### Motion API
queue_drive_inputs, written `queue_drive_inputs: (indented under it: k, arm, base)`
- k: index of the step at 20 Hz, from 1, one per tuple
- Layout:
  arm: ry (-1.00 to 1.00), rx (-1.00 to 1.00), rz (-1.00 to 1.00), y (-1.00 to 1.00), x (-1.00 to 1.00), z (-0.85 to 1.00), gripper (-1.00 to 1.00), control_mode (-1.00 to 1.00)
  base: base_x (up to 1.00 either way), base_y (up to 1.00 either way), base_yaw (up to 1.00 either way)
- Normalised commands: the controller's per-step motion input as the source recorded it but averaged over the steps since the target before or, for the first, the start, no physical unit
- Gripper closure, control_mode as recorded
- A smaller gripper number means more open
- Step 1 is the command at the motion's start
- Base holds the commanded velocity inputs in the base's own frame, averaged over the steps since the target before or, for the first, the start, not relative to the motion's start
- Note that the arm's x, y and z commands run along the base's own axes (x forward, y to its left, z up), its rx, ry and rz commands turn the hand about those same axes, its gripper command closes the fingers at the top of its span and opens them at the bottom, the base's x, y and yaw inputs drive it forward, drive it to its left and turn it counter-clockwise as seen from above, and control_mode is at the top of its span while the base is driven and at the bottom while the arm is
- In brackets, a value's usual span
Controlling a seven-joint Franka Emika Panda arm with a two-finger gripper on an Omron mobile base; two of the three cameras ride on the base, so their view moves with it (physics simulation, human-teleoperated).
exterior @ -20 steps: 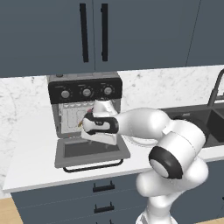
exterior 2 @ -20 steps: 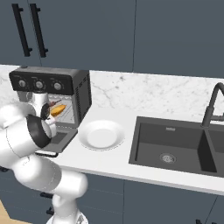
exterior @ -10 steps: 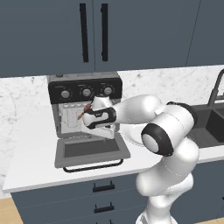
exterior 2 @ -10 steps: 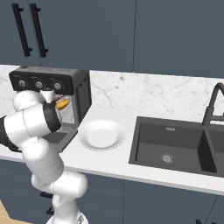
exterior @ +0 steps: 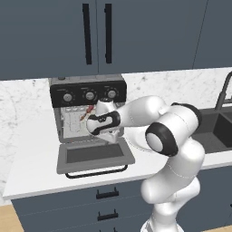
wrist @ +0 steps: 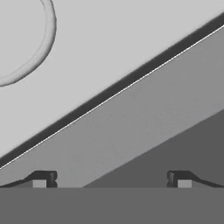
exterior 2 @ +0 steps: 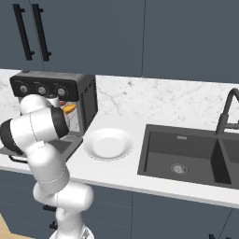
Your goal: Pick up the kebab skewer and baguette bread, and place them inside the toaster oven. Close the toaster oven door and start by setting the timer.
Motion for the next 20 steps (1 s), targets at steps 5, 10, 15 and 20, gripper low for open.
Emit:
queue_drive_inputs:
  k: [5,10,15,20]
  arm:
    - [0.00,0.00,-0.16,0.01,0.18,0.01,-1.00,-1.00]
    - [0.00,0.00,-0.13,0.00,0.01,0.35,-1.00,-1.00]
    - [0.00,0.00,-0.13,0.02,0.00,0.49,-1.00,-1.00]
    - [0.00,0.00,-0.09,0.16,-0.32,0.16,-1.00,-1.00]
  base:
    - [0.00,0.00,0.00]
    - [0.00,0.00,0.00]
    - [0.00,0.00,0.00]
    - [0.00,0.00,0.00]
